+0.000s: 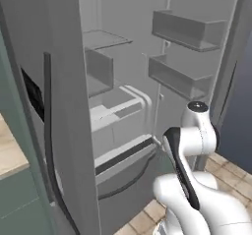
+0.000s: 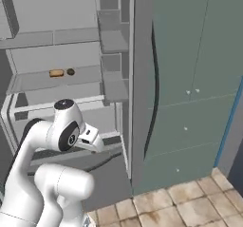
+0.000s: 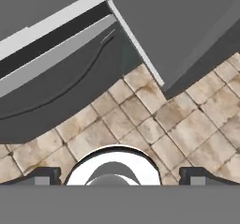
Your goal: Pick the apple and kiwi from the fridge and place them on the plate next to the blender to make a fruit smoothie.
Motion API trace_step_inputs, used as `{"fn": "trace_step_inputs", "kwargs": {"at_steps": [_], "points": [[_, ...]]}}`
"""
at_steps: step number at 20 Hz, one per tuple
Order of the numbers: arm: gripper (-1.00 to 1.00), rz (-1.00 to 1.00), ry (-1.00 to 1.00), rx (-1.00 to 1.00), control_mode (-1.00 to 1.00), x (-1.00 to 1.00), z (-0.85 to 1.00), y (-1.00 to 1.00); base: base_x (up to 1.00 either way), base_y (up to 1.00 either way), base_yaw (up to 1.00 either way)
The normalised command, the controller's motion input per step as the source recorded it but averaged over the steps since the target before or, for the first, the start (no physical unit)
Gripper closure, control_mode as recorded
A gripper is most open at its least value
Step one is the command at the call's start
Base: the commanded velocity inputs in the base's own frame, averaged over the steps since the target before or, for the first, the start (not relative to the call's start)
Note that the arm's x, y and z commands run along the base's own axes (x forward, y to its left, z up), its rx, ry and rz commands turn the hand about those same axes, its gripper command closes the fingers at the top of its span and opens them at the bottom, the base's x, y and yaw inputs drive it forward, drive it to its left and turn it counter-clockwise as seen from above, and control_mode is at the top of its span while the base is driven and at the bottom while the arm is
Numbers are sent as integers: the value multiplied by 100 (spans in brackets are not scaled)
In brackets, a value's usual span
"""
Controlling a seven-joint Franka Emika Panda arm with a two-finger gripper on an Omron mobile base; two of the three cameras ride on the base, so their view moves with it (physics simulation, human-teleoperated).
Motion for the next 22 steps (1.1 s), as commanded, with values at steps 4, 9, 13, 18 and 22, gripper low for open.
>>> {"fn": "trace_step_inputs", "kwargs": {"at_steps": [4,9,13,18,22], "points": [[-100,0,0,0,100,0,0,0,58,1,61],[-100,0,0,0,100,0,0,0,72,-13,61],[-100,0,0,0,100,0,0,0,69,-21,57],[-100,0,0,0,100,0,0,0,45,-63,37],[-100,0,0,0,100,0,0,0,50,-39,13]]}}
